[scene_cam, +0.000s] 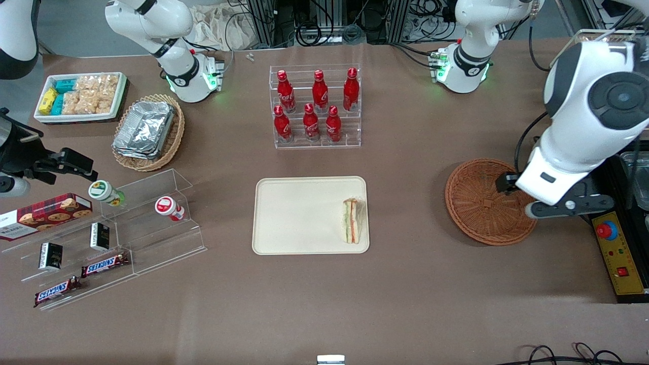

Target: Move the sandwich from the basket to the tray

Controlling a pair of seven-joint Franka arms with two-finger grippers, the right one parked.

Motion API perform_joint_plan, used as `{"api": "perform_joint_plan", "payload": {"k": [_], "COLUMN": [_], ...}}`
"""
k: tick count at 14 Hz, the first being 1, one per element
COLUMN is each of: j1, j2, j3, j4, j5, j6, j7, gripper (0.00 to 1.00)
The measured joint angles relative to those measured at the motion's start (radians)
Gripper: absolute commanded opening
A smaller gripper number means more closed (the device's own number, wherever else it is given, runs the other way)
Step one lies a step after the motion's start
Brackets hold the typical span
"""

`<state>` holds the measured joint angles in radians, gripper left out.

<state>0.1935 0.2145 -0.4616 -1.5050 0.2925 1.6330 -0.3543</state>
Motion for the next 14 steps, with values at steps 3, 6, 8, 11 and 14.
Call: {"api": "perform_joint_plan", "payload": {"k": [3,6,8,11,14], "j1": [0.021,0.025,0.025,0.055,0.033], "j2": [-0.009,-0.009,-0.010,-0.014,-0.021], "j3": [0.014,0.016,0.016,0.021,0.109], "j4": [0.000,0.000,0.000,0.010,0.026], "j5": [-0.013,-0.018,-0.019,-0.059,-0.117], "j6": [-0.007,-0.007,-0.007,-0.007,-0.007], "j7": [-0.002,-0.002,-0.002,0.008,0.104], "gripper": [1.00,1.00,1.00,1.00,1.00]}}
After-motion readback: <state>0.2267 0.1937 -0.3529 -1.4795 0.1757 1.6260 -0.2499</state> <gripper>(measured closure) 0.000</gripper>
